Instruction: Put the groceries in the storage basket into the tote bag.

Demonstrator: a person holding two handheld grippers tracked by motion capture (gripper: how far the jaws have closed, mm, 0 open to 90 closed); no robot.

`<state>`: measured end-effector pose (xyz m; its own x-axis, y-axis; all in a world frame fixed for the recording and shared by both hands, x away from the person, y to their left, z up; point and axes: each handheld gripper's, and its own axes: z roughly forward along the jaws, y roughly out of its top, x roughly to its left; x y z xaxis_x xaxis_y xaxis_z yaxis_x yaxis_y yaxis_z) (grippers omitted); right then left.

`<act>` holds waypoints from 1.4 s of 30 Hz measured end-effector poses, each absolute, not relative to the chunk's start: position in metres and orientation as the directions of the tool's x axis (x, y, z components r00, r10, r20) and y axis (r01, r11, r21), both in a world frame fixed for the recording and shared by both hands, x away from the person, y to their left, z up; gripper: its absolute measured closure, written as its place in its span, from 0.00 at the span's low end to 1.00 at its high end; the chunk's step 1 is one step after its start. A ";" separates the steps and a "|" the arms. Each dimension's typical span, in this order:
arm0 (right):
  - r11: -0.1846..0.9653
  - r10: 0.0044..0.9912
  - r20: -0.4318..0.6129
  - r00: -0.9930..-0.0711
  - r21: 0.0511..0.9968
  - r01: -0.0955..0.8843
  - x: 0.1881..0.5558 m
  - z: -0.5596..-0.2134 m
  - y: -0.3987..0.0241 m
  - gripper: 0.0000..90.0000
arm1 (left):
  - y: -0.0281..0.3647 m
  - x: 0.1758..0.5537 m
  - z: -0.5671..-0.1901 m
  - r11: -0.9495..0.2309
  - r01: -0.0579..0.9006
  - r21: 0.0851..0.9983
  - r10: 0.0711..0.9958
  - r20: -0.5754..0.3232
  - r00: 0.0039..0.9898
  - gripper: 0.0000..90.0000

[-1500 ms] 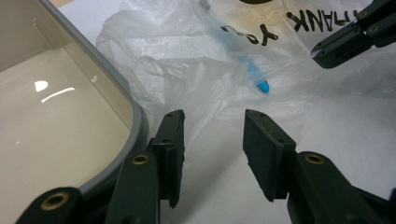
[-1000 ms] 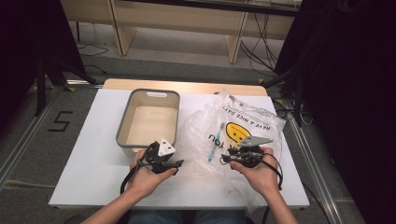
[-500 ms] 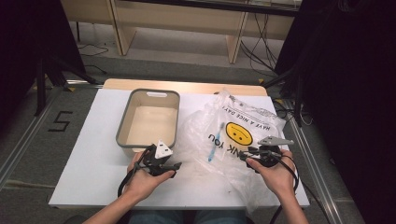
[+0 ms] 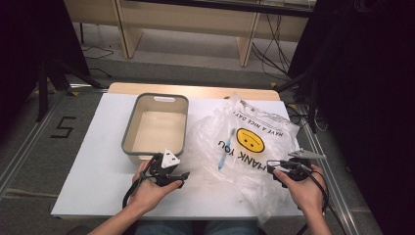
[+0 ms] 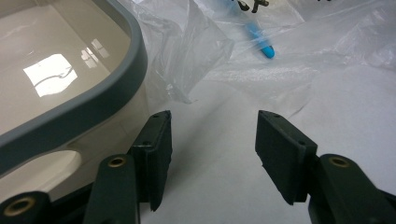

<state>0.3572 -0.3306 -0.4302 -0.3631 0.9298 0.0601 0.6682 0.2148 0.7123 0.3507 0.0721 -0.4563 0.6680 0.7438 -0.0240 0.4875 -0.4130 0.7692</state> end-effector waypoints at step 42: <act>0.108 0.978 0.084 -0.190 0.578 0.809 0.340 -0.457 -0.362 0.48 | 0.071 0.353 -0.459 -0.424 0.487 0.763 0.734 -0.025 0.679 0.52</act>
<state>0.3404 -0.3620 -0.4568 -0.1903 0.9781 0.0840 0.8090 0.1078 0.5778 0.3526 0.0706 -0.4591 0.6788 0.7339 -0.0255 0.4875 -0.4244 0.7630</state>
